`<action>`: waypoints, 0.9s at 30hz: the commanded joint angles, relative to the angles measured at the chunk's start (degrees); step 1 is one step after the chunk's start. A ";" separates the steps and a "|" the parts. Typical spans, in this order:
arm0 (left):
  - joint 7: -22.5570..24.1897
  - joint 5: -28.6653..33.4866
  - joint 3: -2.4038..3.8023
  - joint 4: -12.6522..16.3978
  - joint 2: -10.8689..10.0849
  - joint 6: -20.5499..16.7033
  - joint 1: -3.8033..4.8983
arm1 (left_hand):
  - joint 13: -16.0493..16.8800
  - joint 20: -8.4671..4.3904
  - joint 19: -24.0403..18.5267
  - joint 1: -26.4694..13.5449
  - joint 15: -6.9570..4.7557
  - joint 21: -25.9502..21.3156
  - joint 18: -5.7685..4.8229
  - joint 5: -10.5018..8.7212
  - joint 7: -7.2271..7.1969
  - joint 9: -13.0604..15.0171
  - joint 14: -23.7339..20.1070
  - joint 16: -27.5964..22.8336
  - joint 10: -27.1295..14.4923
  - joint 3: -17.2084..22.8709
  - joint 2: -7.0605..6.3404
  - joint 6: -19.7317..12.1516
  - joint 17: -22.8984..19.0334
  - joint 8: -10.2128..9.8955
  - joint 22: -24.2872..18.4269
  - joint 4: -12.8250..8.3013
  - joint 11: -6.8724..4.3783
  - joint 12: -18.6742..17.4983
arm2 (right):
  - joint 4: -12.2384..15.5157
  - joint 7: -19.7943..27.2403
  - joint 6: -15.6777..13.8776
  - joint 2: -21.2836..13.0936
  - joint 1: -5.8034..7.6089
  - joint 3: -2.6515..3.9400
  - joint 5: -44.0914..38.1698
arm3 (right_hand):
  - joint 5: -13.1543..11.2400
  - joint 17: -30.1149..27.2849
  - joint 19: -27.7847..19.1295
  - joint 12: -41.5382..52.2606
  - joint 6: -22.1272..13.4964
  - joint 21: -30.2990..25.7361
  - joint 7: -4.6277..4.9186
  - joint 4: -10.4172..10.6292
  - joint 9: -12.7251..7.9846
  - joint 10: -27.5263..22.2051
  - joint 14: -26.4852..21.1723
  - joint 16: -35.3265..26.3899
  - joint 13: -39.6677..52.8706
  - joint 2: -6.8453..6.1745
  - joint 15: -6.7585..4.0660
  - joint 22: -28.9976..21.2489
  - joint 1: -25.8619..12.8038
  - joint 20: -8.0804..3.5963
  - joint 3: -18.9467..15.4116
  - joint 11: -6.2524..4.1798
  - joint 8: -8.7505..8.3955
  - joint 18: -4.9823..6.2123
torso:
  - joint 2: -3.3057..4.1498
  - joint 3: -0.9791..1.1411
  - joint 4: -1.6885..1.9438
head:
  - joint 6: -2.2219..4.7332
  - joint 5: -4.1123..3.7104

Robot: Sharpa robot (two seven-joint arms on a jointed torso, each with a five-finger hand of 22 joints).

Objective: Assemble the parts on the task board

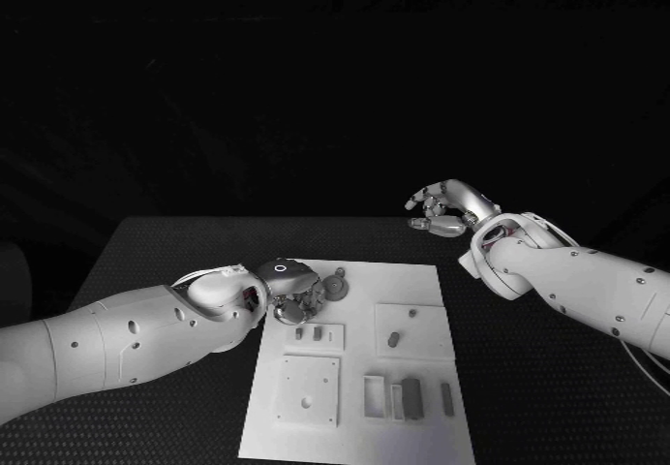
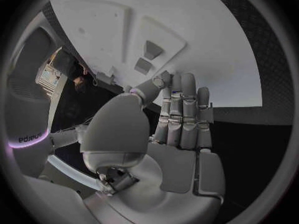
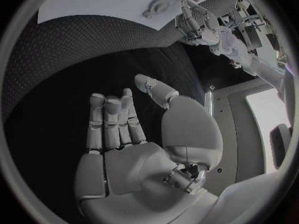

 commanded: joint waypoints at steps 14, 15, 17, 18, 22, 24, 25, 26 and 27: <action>-0.76 0.37 -0.23 -0.83 0.80 4.34 -0.27 | -0.11 -3.90 0.24 0.17 -0.32 0.02 -0.45 0.36 -0.05 0.02 0.02 -0.34 0.35 0.31 0.34 0.36 0.20 0.22 0.06 0.05 -0.07 -0.22 | 0.14 0.53 0.96 0.12 -0.04 0.03 -0.47 | -0.30 -0.08 -0.53 -0.29 0.00 -0.24 0.32 -0.07 -0.10 -0.43 -0.45 -0.11 -0.09 0.42 0.00 0.06 0.00 0.07 0.08 0.09 0.23 0.61 | 0.01 0.01 -0.04 | -0.54 -0.09; -0.76 0.37 -0.25 -0.88 0.81 4.36 -0.31 | -0.11 -3.90 0.24 0.17 -0.32 0.02 -0.45 0.36 -0.05 0.02 0.02 -0.34 0.36 0.31 0.35 0.36 0.20 0.22 0.06 0.04 -0.07 -0.22 | 0.14 0.51 0.97 0.12 -0.04 0.03 -0.47 | -0.30 -0.08 -0.53 -0.29 0.00 -0.24 0.32 -0.07 -0.10 -0.43 -0.45 -0.11 -0.09 0.43 0.00 0.06 0.00 0.07 0.08 0.09 0.23 0.61 | 0.01 0.00 -0.02 | -0.56 -0.13; -0.66 0.37 -0.29 -1.02 0.82 4.04 -0.37 | -0.11 -3.90 0.23 0.18 -0.32 0.02 -0.45 0.36 -0.06 0.02 0.03 -0.36 0.37 0.32 0.37 0.37 0.22 0.22 0.06 0.03 -0.08 -0.22 | 0.13 0.50 0.94 0.12 -0.04 0.03 -0.47 | -0.31 -0.08 -0.54 -0.29 0.00 -0.24 0.32 -0.07 -0.10 -0.43 -0.45 -0.11 -0.09 0.43 0.00 0.06 0.00 0.08 0.08 0.09 0.23 0.61 | 0.02 0.00 -0.02 | -0.59 -0.26; -0.59 0.37 -0.30 -1.05 0.83 3.81 -0.39 | -0.11 -3.90 0.23 0.18 -0.32 0.01 -0.45 0.36 -0.06 0.02 0.03 -0.36 0.38 0.32 0.37 0.38 0.23 0.22 0.06 0.03 -0.08 -0.22 | 0.17 0.52 0.93 0.12 -0.04 0.03 -0.47 | -0.31 -0.09 -0.54 -0.29 0.00 -0.24 0.32 -0.07 -0.10 -0.43 -0.46 -0.11 -0.09 0.43 0.00 0.06 0.00 0.08 0.08 0.09 0.23 0.61 | 0.02 -0.01 -0.03 | -0.56 -0.24; -0.68 0.37 -0.32 -1.07 0.84 4.04 -0.47 | -0.11 -3.90 0.23 0.16 -0.32 0.01 -0.45 0.36 -0.06 0.02 0.04 -0.37 0.39 0.31 0.38 0.39 0.26 0.23 0.06 0.02 -0.08 -0.22 | 0.22 0.49 0.96 0.10 -0.04 0.03 -0.48 | -0.29 -0.09 -0.57 -0.30 -0.02 -0.24 0.32 -0.10 -0.12 -0.45 -0.48 -0.11 -0.10 0.46 0.00 0.06 0.06 0.08 0.12 0.08 0.23 0.61 | 0.00 -0.01 0.01 | -0.49 -0.42; -0.77 0.37 -0.32 -1.09 0.78 4.26 -0.47 | -0.10 -3.89 0.23 0.15 -0.32 0.01 -0.44 0.36 -0.06 0.02 0.05 -0.38 0.42 0.30 0.38 0.40 0.28 0.23 0.06 0.02 -0.08 -0.22 | 0.27 0.71 0.77 0.12 -0.04 0.03 -0.48 | -0.28 -0.09 -0.58 -0.30 -0.04 -0.24 0.32 -0.10 -0.12 -0.45 -0.49 -0.11 -0.10 0.45 0.00 0.06 0.06 0.08 0.12 0.08 0.22 0.61 | -0.02 0.00 0.01 | -0.52 -0.43; -0.78 0.37 -0.33 -1.10 0.75 4.27 -0.47 | -0.10 -3.89 0.23 0.14 -0.32 0.01 -0.45 0.36 -0.06 0.02 0.06 -0.38 0.43 0.30 0.38 0.41 0.30 0.23 0.06 0.02 -0.09 -0.22 | 0.36 0.77 0.63 0.11 -0.04 0.03 -0.48 | -0.28 -0.09 -0.58 -0.30 -0.04 -0.24 0.32 -0.10 -0.12 -0.46 -0.49 -0.11 -0.11 0.45 0.00 0.06 0.05 0.09 0.11 0.09 0.22 0.61 | -0.04 -0.01 0.01 | -0.53 -0.34; -0.78 0.37 -0.33 -1.10 0.73 4.27 -0.47 | -0.10 -3.89 0.23 0.14 -0.31 0.01 -0.45 0.36 -0.06 0.03 0.06 -0.38 0.43 0.30 0.39 0.42 0.30 0.23 0.06 0.02 -0.09 -0.22 | 0.41 0.76 0.60 0.11 -0.04 0.03 -0.48 | -0.28 -0.09 -0.58 -0.30 -0.04 -0.24 0.32 -0.10 -0.12 -0.46 -0.49 -0.11 -0.11 0.45 0.00 0.06 0.06 0.09 0.12 0.09 0.22 0.61 | -0.04 0.00 0.00 | -0.50 -0.28; -0.77 0.37 -0.33 -1.10 0.68 4.17 -0.47 | -0.10 -3.89 0.24 0.14 -0.31 0.01 -0.45 0.36 -0.07 0.03 0.07 -0.38 0.44 0.30 0.39 0.43 0.31 0.24 0.06 0.01 -0.09 -0.22 | 0.41 0.76 0.59 0.11 -0.04 0.03 -0.48 | -0.27 -0.09 -0.59 -0.30 -0.04 -0.24 0.32 -0.10 -0.12 -0.46 -0.50 -0.11 -0.11 0.47 0.00 0.06 0.07 0.09 0.13 0.08 0.22 0.61 | -0.05 0.02 0.02 | -0.47 -0.29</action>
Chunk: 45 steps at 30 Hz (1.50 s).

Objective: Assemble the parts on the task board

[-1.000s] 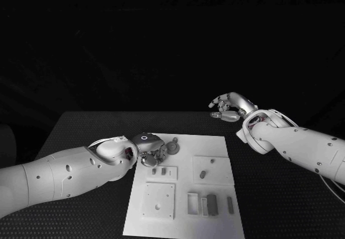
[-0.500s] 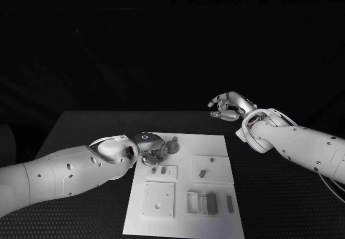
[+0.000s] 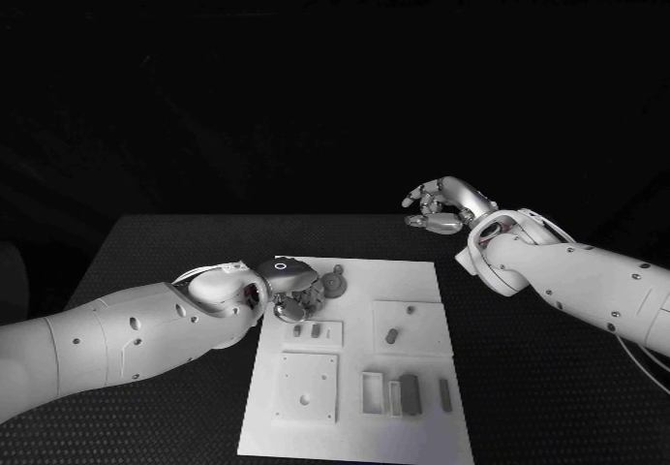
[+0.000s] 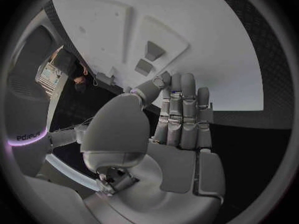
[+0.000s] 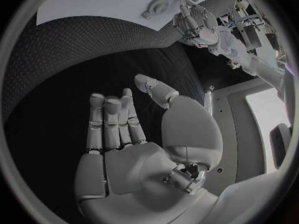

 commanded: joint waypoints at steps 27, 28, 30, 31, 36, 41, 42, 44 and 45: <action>-0.42 3.14 -0.34 -0.49 -0.43 0.15 -0.48 | -0.24 -3.53 -0.27 -0.43 -0.10 -0.02 -0.44 0.38 1.66 -1.73 -0.32 -1.79 0.73 0.05 -1.60 -7.39 2.11 -3.95 0.57 0.09 -0.28 -0.65 | -0.02 0.71 -0.15 -0.04 -0.06 0.02 -0.46 | -0.39 -0.07 -0.43 -0.30 -0.18 -0.23 0.49 -0.11 -0.11 -0.48 -0.55 -0.11 -0.08 0.50 0.00 0.06 0.16 -0.09 0.18 0.10 0.19 0.81 | -0.01 -0.04 0.10 | 0.21 0.09; -0.42 3.18 -0.34 -0.49 -0.43 0.04 -0.48 | -0.24 -3.52 -0.27 -0.43 -0.10 -0.01 -0.44 0.38 1.57 -1.80 -0.31 -1.83 0.75 0.04 -1.64 -7.71 2.19 -4.10 0.59 0.11 -0.29 -0.65 | -0.03 0.71 -0.15 -0.03 -0.06 0.02 -0.46 | -0.40 -0.07 -0.43 -0.30 -0.18 -0.23 0.49 -0.11 -0.11 -0.48 -0.55 -0.11 -0.08 0.50 0.00 0.06 0.16 -0.09 0.18 0.10 0.19 0.81 | -0.01 -0.04 0.10 | 0.22 0.08; -0.48 3.23 -0.34 -0.49 -0.44 -0.13 -0.48 | -0.25 -3.54 -0.27 -0.41 -0.11 0.00 -0.44 0.38 1.49 -1.98 -0.26 -1.94 0.83 0.01 -1.81 -8.48 2.41 -4.42 0.64 0.11 -0.32 -0.64 | -0.02 0.72 -0.13 -0.03 -0.07 0.02 -0.46 | -0.41 -0.07 -0.44 -0.29 -0.18 -0.23 0.49 -0.10 -0.12 -0.48 -0.55 -0.11 -0.08 0.50 0.00 0.06 0.17 -0.09 0.18 0.10 0.19 0.81 | -0.05 -0.05 0.05 | 0.23 0.13; -0.59 3.23 -0.34 -0.51 -0.45 -0.06 -0.48 | -0.25 -3.54 -0.26 -0.39 -0.11 0.01 -0.44 0.39 1.33 -2.06 -0.23 -2.00 0.86 0.00 -1.88 -8.87 2.52 -4.59 0.66 0.12 -0.33 -0.64 | -0.02 0.72 -0.10 -0.03 -0.07 0.02 -0.46 | -0.41 -0.07 -0.44 -0.29 -0.18 -0.23 0.49 -0.10 -0.12 -0.48 -0.55 -0.11 -0.08 0.50 0.00 0.06 0.17 -0.09 0.17 0.10 0.19 0.81 | -0.05 -0.05 0.05 | 0.23 0.13; -0.82 3.24 -0.34 -0.52 -0.52 -0.57 -0.48 | -0.18 -3.61 -0.12 -0.49 -0.25 0.09 -0.44 0.40 0.99 -2.20 0.13 -2.03 1.30 -0.05 -1.80 -9.69 3.01 -4.85 0.77 0.34 -0.50 -0.48 | 0.02 0.83 -0.20 -0.11 -0.08 0.02 -0.46 | -0.44 -0.07 -0.44 -0.29 -0.17 -0.22 0.49 -0.10 -0.12 -0.47 -0.55 -0.10 -0.08 0.50 0.01 0.07 0.17 -0.09 0.17 0.10 0.19 0.81 | -0.04 0.00 0.08 | 0.24 0.08; -0.98 3.30 -0.34 -0.65 -0.51 -0.94 -0.48 | -0.14 -3.69 -0.05 -0.44 -0.34 0.11 -0.44 0.41 0.93 -2.26 0.29 -2.03 1.49 -0.04 -1.85 -10.03 3.22 -4.97 0.81 0.33 -0.60 -0.42 | 0.03 0.83 -0.16 -0.13 -0.08 0.02 -0.46 | -0.46 -0.07 -0.44 -0.27 -0.16 -0.21 0.48 -0.09 -0.12 -0.46 -0.54 -0.09 -0.08 0.52 0.01 0.07 0.20 -0.08 0.19 0.10 0.20 0.81 | -0.02 0.01 0.05 | 0.30 0.15; -1.03 3.30 -0.34 -0.69 -0.51 -0.93 -0.48 | -0.14 -3.70 -0.05 -0.41 -0.35 0.11 -0.44 0.41 0.91 -2.27 0.31 -2.04 1.51 -0.02 -1.85 -10.07 3.25 -4.98 0.82 0.32 -0.61 -0.41 | 0.02 0.83 -0.15 -0.14 -0.08 0.02 -0.46 | -0.46 -0.07 -0.43 -0.27 -0.15 -0.21 0.48 -0.09 -0.12 -0.45 -0.54 -0.09 -0.08 0.53 0.01 0.07 0.20 -0.08 0.19 0.10 0.21 0.81 | -0.03 0.02 0.05 | 0.28 0.16; -1.28 3.30 -0.33 -0.94 -0.62 -0.96 -0.48 | -0.14 -3.72 -0.04 -0.37 -0.36 0.12 -0.44 0.41 0.89 -2.28 0.31 -2.06 1.51 0.00 -1.85 -10.13 3.29 -5.00 0.83 0.29 -0.62 -0.42 | -0.05 0.84 -0.06 -0.16 -0.08 0.02 -0.46 | -0.48 -0.07 -0.43 -0.27 -0.15 -0.21 0.48 -0.09 -0.12 -0.45 -0.54 -0.08 -0.08 0.53 0.00 0.07 0.21 -0.08 0.19 0.10 0.21 0.81 | -0.02 0.04 0.04 | 0.32 0.14; -1.40 3.29 -0.33 -1.11 -0.69 -0.99 -0.48 | -0.14 -3.73 -0.04 -0.35 -0.36 0.11 -0.44 0.42 0.88 -2.28 0.31 -2.07 1.51 0.01 -1.85 -10.14 3.30 -5.00 0.83 0.29 -0.62 -0.43 | -0.13 0.84 0.05 -0.19 -0.08 0.02 -0.44 | -0.48 -0.07 -0.43 -0.26 -0.15 -0.20 0.48 -0.09 -0.12 -0.44 -0.54 -0.08 -0.08 0.53 0.00 0.07 0.21 -0.08 0.19 0.10 0.21 0.81 | -0.02 0.03 0.03 | 0.37 0.12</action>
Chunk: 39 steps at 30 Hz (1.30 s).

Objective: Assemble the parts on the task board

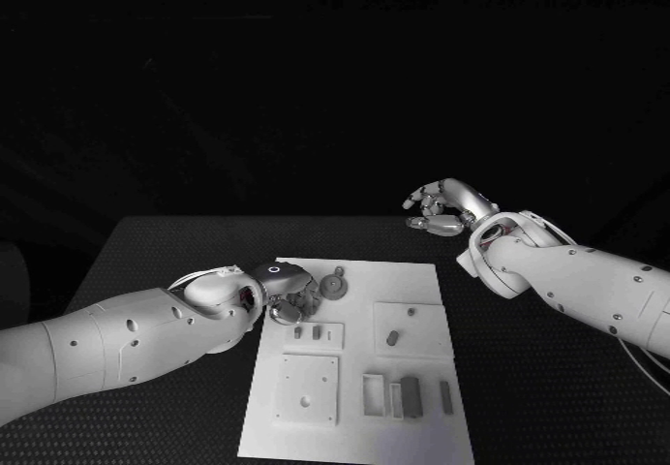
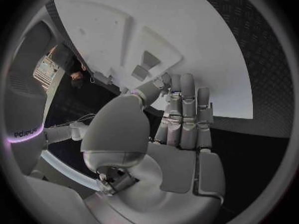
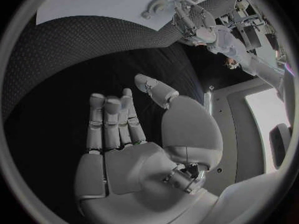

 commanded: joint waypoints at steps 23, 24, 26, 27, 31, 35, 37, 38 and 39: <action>-0.87 45.39 3.81 -3.85 -4.55 -2.28 0.84 | -0.04 -3.60 -0.30 1.56 0.33 0.41 -0.45 0.30 1.47 0.97 -0.81 -1.58 -1.65 3.53 -1.48 4.04 1.68 2.74 0.76 0.46 0.93 -0.57 | 1.15 2.21 13.27 -3.43 -1.87 -2.05 -1.97 | -8.50 -11.68 -4.23 -29.57 -1.18 -9.32 1.86 -0.30 0.16 -0.36 -0.59 -16.25 -20.73 1.41 2.52 -5.27 0.22 3.05 0.53 2.78 1.03 0.86 | -0.46 0.14 0.05 | 1.27 -1.38; 0.29 51.19 3.87 -4.10 -4.81 -2.09 0.90 | -0.40 -3.37 -0.41 -0.22 0.62 0.38 -0.45 0.36 1.44 1.22 -1.25 -1.88 -3.61 2.89 -1.37 4.54 1.74 3.13 0.80 1.69 1.79 -0.84 | 1.74 1.95 13.47 -3.86 -2.18 -2.44 -3.85 | -9.14 -11.56 -3.20 -33.86 -0.93 -8.83 1.63 -0.22 0.34 -1.03 0.40 -15.92 -23.28 1.85 2.70 -5.18 0.38 2.78 0.15 3.35 1.35 0.86 | -0.52 0.18 0.04 | 1.14 -1.44; 2.31 59.69 3.98 -4.28 -5.28 -1.14 1.01 | -0.40 -3.36 -0.47 -0.60 0.65 0.37 -0.45 0.18 1.47 1.27 -1.30 -1.93 -3.90 2.72 -1.43 4.40 1.84 3.12 0.83 1.96 1.88 -0.73 | 2.78 1.56 13.74 -4.65 -2.51 -3.12 -6.91 | -9.33 -11.66 -2.84 -38.34 -0.87 -9.00 1.57 -0.30 0.52 1.97 0.73 -16.21 -26.24 1.75 2.95 -5.38 0.59 2.50 -0.62 3.25 1.65 0.86 | -0.58 0.23 0.02 | 1.12 -1.47; 3.80 64.24 4.02 -4.28 -5.63 -0.11 1.02 | -0.43 -3.21 -0.60 -2.15 0.81 0.37 -0.45 0.08 1.64 1.30 -1.51 -2.08 -4.37 1.73 -2.01 4.10 1.91 3.04 0.88 2.65 2.12 -0.74 | 3.35 1.33 14.09 -5.10 -2.63 -3.40 -8.54 | -9.55 -11.67 -2.29 -46.09 -1.51 -9.56 1.21 -0.24 0.57 7.78 1.18 -16.77 -30.98 1.93 2.68 -5.82 1.76 2.32 -2.08 2.71 1.70 0.86 | -0.61 0.25 0.02 | 1.08 -1.46; 8.25 74.59 4.06 -4.17 -6.48 2.79 1.02 | -0.67 -2.50 -2.49 -5.61 1.89 -0.45 -0.45 0.13 2.33 1.35 -4.22 -3.79 -7.21 -2.49 -2.29 2.25 1.89 2.48 0.87 2.89 3.10 -0.80 | 5.23 0.57 14.56 -6.55 -3.17 -4.01 -13.95 | -10.00 -11.44 -2.07 -48.53 -0.07 -9.64 1.09 -0.24 0.83 10.03 1.54 -16.83 -32.01 1.55 2.54 -5.81 1.80 2.40 -2.84 2.84 2.48 0.86 | -0.75 0.30 -0.08 | 0.87 -1.58; 10.06 77.07 4.05 -3.94 -6.81 3.97 1.01 | -1.58 -1.23 -3.33 -7.07 3.36 -1.02 -0.20 0.10 2.36 1.08 -7.34 -5.76 -12.19 -5.23 -1.86 0.08 1.65 1.64 0.79 2.34 4.66 -0.86 | 7.57 -0.24 15.78 -7.99 -3.60 -4.51 -18.08 | -10.17 -11.30 -1.96 -49.66 0.80 -9.67 0.70 -0.25 1.02 11.31 1.68 -16.92 -32.30 1.20 2.38 -5.77 2.02 2.36 -3.17 2.69 2.92 0.86 | -0.79 0.22 0.06 | 0.81 -1.76; 10.60 77.51 4.05 -3.60 -6.93 4.25 1.00 | -2.24 -0.51 -3.84 -7.80 4.13 -1.52 0.06 0.10 2.45 0.81 -9.02 -7.09 -14.77 -6.19 -1.71 -1.06 1.19 1.15 0.61 2.18 5.22 -0.84 | 8.76 -0.78 16.33 -8.68 -3.90 -4.60 -19.78 | -10.30 -11.24 -1.93 -50.27 1.47 -9.71 0.40 -0.24 1.29 12.26 1.73 -17.00 -32.32 1.06 2.26 -5.75 2.08 2.36 -3.31 2.51 3.29 0.86 | -0.71 0.22 0.19 | 0.55 -1.82; 10.83 77.81 4.04 -3.39 -6.97 4.45 1.00 | -2.66 0.10 -4.30 -8.11 4.76 -1.97 0.25 0.10 2.46 0.69 -10.22 -8.23 -16.22 -6.70 -1.63 -1.60 0.76 0.95 0.44 1.99 5.50 -0.83 | 9.40 -1.01 16.75 -8.95 -4.06 -4.66 -20.54 | -10.35 -11.22 -1.93 -50.57 1.65 -9.73 0.32 -0.26 1.39 12.67 1.75 -17.04 -32.32 0.96 2.21 -5.75 2.20 2.34 -3.32 2.44 3.38 0.86 | -0.61 0.21 0.26 | 0.69 -1.86; 10.94 77.86 4.04 -3.15 -6.98 4.55 0.99 | -3.36 1.03 -4.83 -8.47 5.71 -2.56 0.57 0.09 1.98 0.50 -11.83 -9.88 -18.47 -7.26 -1.57 -2.54 0.13 0.59 0.20 1.78 5.41 -0.81 | 9.94 -1.27 16.95 -9.00 -4.17 -4.77 -21.58 | -10.46 -11.19 -1.91 -50.92 1.80 -9.76 0.25 -0.26 1.48 13.08 1.77 -17.08 -32.32 0.84 2.16 -5.75 2.30 2.33 -3.34 2.38 3.46 0.86 | -0.51 0.23 0.28 | 0.75 -1.84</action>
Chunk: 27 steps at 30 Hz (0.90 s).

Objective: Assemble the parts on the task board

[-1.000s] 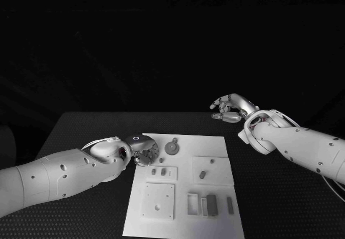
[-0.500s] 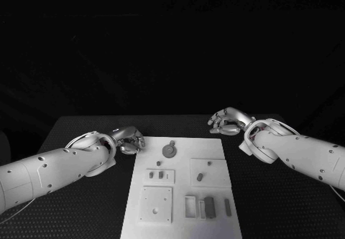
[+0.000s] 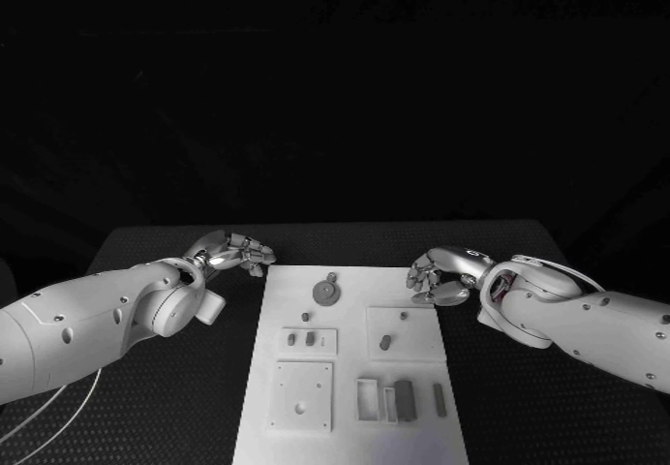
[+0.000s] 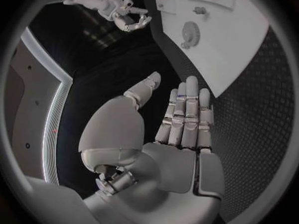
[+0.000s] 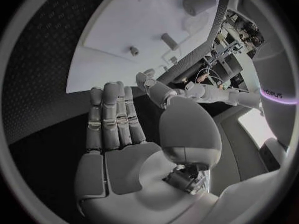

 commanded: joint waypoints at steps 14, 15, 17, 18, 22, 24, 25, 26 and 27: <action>4.84 8.09 0.03 1.12 0.10 3.65 -0.02 | -1.20 1.42 -0.30 -1.03 1.69 -1.05 1.92 -0.10 0.61 -0.12 -1.03 -3.68 -2.11 -1.96 1.32 -0.83 -0.92 0.10 -0.42 -0.65 0.59 0.57 | 2.31 -4.06 3.35 1.18 -1.52 -2.26 -13.87 | -1.34 0.21 0.44 -2.47 0.66 -0.31 -0.16 0.04 0.43 1.69 0.44 -0.55 -0.08 -1.05 -0.41 0.01 1.18 -0.11 0.03 -0.15 0.24 0.52 | 0.24 -0.03 0.03 | -0.48 0.15; 4.83 8.11 0.03 1.11 0.11 3.68 -0.02 | -1.21 1.42 -0.28 -1.04 1.69 -1.06 1.93 -0.10 0.68 -0.12 -0.99 -3.71 -2.07 -1.99 1.34 -0.81 -0.91 0.13 -0.42 -0.66 0.65 0.57 | 2.27 -4.07 3.30 1.29 -1.69 -2.28 -14.09 | -1.49 0.22 0.46 -2.65 0.66 -0.32 -0.16 0.06 0.44 1.76 0.46 -0.57 -0.08 -1.08 -0.41 0.01 1.29 -0.11 0.14 -0.14 0.21 0.52 | 0.22 -0.03 0.05 | -0.53 0.14; 4.82 8.11 0.02 1.07 0.13 3.69 -0.03 | -1.25 1.43 -0.24 -1.05 1.69 -1.10 1.97 -0.10 0.93 -0.14 -0.92 -3.85 -2.04 -2.07 1.37 -0.82 -0.88 0.16 -0.43 -0.71 0.87 0.55 | 2.11 -4.32 2.88 1.52 -1.84 -2.30 -14.33 | -1.67 0.24 0.50 -2.93 0.66 -0.34 -0.14 0.08 0.44 1.86 0.49 -0.59 -0.09 -1.06 -0.40 0.01 1.42 -0.11 0.35 -0.13 0.17 0.52 | 0.21 -0.06 0.08 | -0.62 0.14; 4.81 8.12 0.02 1.05 0.15 3.66 -0.03 | -1.27 1.43 -0.23 -1.06 1.69 -1.11 1.98 -0.10 1.02 -0.15 -0.90 -3.90 -2.04 -2.10 1.38 -0.84 -0.87 0.17 -0.44 -0.73 0.97 0.53 | 1.98 -4.48 2.57 1.68 -1.91 -2.31 -14.73 | -2.37 0.27 0.54 -3.38 0.68 -0.41 -0.12 0.14 0.43 2.10 0.55 -0.64 -0.08 -1.06 -0.40 -0.02 1.72 -0.10 0.96 -0.08 0.09 0.52 | 0.21 -0.06 0.10 | -0.64 0.13; 4.81 8.56 0.02 1.01 0.14 3.72 -0.03 | -1.31 1.45 -0.20 -1.12 1.69 -1.15 1.99 -0.10 1.16 -0.17 -0.85 -4.00 -2.03 -2.16 1.43 -0.85 -0.85 0.19 -0.45 -0.72 1.17 0.50 | 1.63 -4.81 1.81 1.98 -2.06 -2.31 -15.22 | -3.73 0.34 0.65 -4.31 0.90 -0.48 -0.23 0.17 0.44 2.68 0.65 -0.75 0.01 -1.35 -0.37 -0.01 2.06 -0.04 2.54 -0.11 -0.02 0.52 | 0.19 -0.04 0.15 | -0.77 0.14; 4.80 8.68 0.02 0.97 0.15 3.76 -0.03 | -1.32 1.45 -0.20 -1.13 1.70 -1.15 1.99 -0.10 1.18 -0.17 -0.84 -4.02 -2.03 -2.17 1.44 -0.85 -0.84 0.20 -0.45 -0.71 1.19 0.50 | 1.53 -4.94 1.43 2.12 -2.08 -2.31 -15.39 | -3.73 0.36 0.69 -4.48 0.90 -0.47 -0.20 0.18 0.43 2.72 0.69 -0.75 0.02 -1.48 -0.36 0.00 2.02 -0.04 2.67 -0.10 -0.05 0.52 | 0.17 -0.05 0.12 | -0.77 0.18; 4.79 8.70 0.02 0.95 0.16 3.75 -0.03 | -1.33 1.45 -0.20 -1.15 1.70 -1.16 1.99 -0.10 1.20 -0.18 -0.83 -4.03 -2.03 -2.18 1.44 -0.85 -0.84 0.20 -0.45 -0.71 1.21 0.50 | 1.49 -4.94 1.39 2.19 -2.08 -2.31 -15.40 | -3.72 0.37 0.71 -4.55 0.89 -0.47 -0.19 0.18 0.43 2.74 0.70 -0.75 0.02 -1.52 -0.36 0.00 2.03 -0.04 2.75 -0.10 -0.07 0.52 | 0.18 -0.05 0.11 | -0.81 0.19; 4.78 8.75 0.02 0.94 0.16 3.76 -0.03 | -1.33 1.45 -0.19 -1.16 1.70 -1.16 2.00 -0.10 1.21 -0.18 -0.82 -4.04 -2.03 -2.19 1.45 -0.85 -0.83 0.20 -0.45 -0.70 1.23 0.49 | 1.45 -4.99 1.28 2.23 -2.09 -2.31 -15.41 | -3.71 0.38 0.73 -4.61 0.89 -0.46 -0.18 0.17 0.42 2.77 0.72 -0.75 0.03 -1.56 -0.36 0.01 2.03 -0.04 2.82 -0.10 -0.09 0.52 | 0.17 -0.04 0.09 | -0.83 0.21; 4.77 8.81 0.02 0.94 0.13 3.79 -0.03 | -1.34 1.46 -0.19 -1.17 1.70 -1.17 2.00 -0.10 1.23 -0.18 -0.81 -4.05 -2.02 -2.20 1.46 -0.86 -0.83 0.20 -0.45 -0.69 1.24 0.49 | 1.46 -5.00 1.16 2.24 -2.09 -2.31 -15.47 | -3.73 0.39 0.76 -4.73 0.88 -0.46 -0.16 0.18 0.42 2.81 0.74 -0.75 0.03 -1.61 -0.36 0.01 2.04 -0.05 2.94 -0.09 -0.12 0.52 | 0.18 -0.05 0.05 | -0.86 0.22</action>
